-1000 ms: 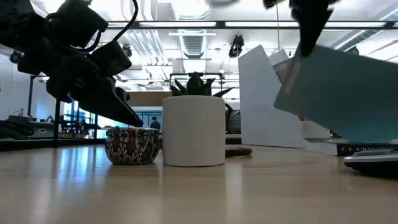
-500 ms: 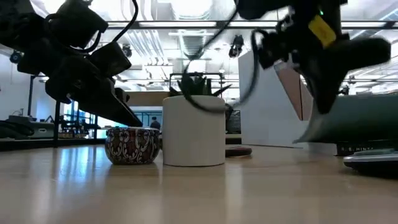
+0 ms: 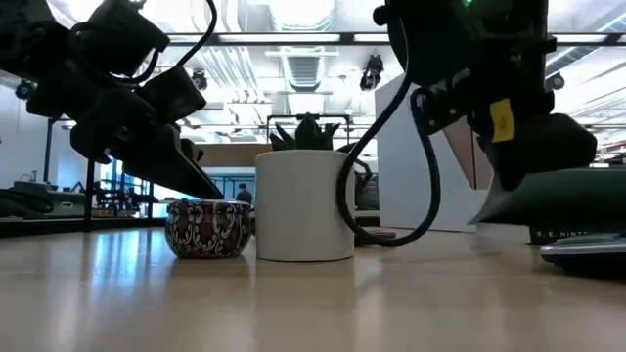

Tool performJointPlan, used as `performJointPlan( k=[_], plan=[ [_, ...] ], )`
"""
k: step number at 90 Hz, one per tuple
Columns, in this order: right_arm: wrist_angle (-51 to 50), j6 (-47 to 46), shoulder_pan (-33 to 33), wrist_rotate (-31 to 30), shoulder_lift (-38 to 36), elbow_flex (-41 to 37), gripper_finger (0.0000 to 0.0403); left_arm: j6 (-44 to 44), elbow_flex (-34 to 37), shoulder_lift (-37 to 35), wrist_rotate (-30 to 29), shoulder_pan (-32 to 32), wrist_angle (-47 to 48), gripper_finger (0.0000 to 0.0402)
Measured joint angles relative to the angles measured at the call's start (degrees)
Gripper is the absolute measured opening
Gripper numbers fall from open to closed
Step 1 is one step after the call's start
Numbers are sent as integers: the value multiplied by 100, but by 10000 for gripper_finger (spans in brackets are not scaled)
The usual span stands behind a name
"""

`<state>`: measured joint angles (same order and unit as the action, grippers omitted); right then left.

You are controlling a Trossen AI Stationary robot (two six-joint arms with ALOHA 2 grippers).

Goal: Stock shelves
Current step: Remove the blue book from the white file holder, then remove the brown book from the white file holder

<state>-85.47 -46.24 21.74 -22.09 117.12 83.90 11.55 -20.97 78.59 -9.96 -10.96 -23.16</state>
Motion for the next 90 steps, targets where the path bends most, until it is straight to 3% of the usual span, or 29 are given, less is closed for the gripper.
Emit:
performJointPlan(
  k=[22,40,60,70,80,90],
  plan=[
    [-15,109,0,-99,-199,-2,136,-2,0,0,0,0,0,132],
    [-60,-353,-4,-647,-1118,-2,191,-4,2,0,0,2,2,139],
    [-78,-813,-41,-865,-2316,-26,230,-4,2,0,2,0,1,147],
    [-162,-1352,-36,-1598,-2844,-132,243,-4,2,0,2,0,1,151],
    [-145,-1717,-121,-2269,-3394,-374,243,0,2,0,2,2,-2,154],
    [23,-2062,-410,-2242,-4042,-881,231,4,2,0,2,2,-2,157]
  ],
)
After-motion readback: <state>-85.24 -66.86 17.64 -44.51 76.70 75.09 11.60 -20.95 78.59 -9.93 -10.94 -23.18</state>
